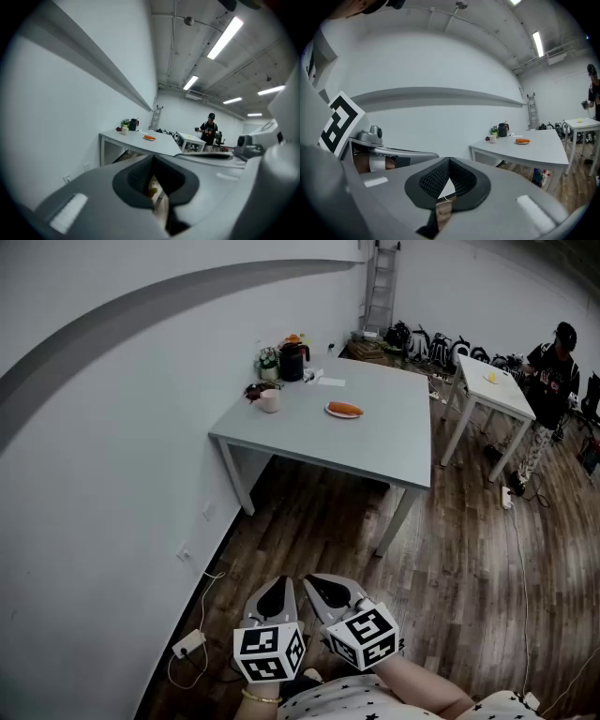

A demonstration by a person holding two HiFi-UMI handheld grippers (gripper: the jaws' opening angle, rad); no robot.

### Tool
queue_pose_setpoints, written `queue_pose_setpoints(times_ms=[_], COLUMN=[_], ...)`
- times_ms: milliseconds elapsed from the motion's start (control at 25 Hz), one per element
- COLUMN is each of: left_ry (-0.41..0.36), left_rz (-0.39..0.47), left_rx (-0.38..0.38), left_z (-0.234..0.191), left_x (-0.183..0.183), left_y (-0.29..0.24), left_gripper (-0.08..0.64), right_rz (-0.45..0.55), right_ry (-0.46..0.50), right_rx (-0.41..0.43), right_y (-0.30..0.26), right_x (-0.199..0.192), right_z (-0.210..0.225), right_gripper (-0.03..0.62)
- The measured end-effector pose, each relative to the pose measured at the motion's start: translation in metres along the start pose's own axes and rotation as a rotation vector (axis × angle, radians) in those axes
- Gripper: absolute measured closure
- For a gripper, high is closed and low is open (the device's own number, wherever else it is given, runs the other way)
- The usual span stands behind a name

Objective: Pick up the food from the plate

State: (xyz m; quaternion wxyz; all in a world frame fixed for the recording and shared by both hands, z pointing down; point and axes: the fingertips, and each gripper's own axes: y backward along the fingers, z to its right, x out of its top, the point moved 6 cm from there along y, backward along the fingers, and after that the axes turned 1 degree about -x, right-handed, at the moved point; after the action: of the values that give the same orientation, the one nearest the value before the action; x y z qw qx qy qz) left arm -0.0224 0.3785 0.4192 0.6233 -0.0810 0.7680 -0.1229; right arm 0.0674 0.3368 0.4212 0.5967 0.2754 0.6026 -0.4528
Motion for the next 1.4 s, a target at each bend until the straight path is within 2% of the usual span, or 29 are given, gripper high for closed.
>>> queue_pose_setpoints(times_ms=[360,680,920,1240,1400], left_ry=[0.029,0.029,0.03,-0.008,-0.001], left_rz=[-0.017,-0.045,-0.047,-0.003,-0.015], left_rx=[-0.028,-0.068,-0.073,-0.085,-0.106], left_z=[-0.03,-0.04,-0.055,-0.037,-0.032], left_x=[-0.005,0.005,0.033,0.107,0.122], left_y=[-0.016,-0.08,-0.165,-0.293,-0.35], left_gripper=[0.552,0.552,0.552,0.552,0.552], right_rz=[-0.013,-0.033,-0.019,-0.01,-0.016], right_ry=[-0.036,-0.052,-0.034,-0.011,0.009], right_rx=[-0.065,-0.105,-0.114,-0.12,-0.154], right_y=[-0.018,-0.061,-0.121,-0.177,-0.196], right_x=[-0.009,-0.004,0.02,0.078,0.091], right_z=[0.006,0.051,0.12,0.245,0.294], right_gripper=[0.594,0.594,0.594,0.594,0.594])
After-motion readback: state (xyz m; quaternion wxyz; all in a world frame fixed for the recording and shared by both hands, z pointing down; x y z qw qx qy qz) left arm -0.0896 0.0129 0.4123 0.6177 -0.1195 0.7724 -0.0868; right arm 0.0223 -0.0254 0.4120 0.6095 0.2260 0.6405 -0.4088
